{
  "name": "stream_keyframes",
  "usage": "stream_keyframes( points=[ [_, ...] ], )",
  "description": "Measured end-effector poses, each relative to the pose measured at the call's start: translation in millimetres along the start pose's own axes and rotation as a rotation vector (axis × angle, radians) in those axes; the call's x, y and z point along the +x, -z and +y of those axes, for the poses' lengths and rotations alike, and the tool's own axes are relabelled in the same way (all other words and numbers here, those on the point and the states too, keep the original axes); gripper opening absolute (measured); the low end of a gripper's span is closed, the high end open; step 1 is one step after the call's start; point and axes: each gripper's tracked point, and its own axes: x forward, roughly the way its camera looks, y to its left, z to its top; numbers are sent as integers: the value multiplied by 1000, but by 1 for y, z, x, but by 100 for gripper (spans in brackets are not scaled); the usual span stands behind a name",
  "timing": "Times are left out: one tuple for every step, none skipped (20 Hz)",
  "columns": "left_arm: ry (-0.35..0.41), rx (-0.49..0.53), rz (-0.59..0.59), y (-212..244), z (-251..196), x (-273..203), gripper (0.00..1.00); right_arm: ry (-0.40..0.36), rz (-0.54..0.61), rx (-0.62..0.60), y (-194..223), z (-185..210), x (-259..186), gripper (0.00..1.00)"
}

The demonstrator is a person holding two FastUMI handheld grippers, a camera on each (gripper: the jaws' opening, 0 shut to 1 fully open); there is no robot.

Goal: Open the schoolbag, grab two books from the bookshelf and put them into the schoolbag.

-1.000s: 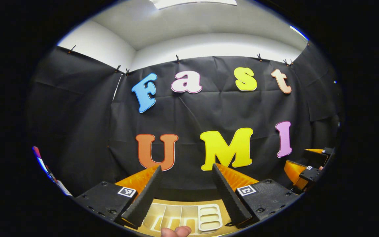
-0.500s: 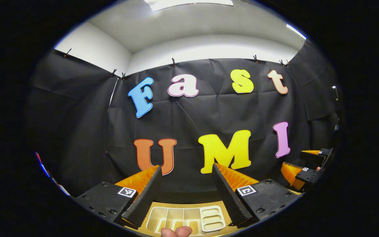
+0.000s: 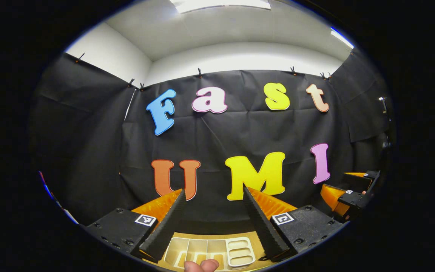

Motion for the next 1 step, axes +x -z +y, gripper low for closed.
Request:
stream_keyframes(
  points=[
    [8, 10, -2, 1, -2, 0, 95, 0, 2, -3, 1, 0, 1, 98]
  ],
)
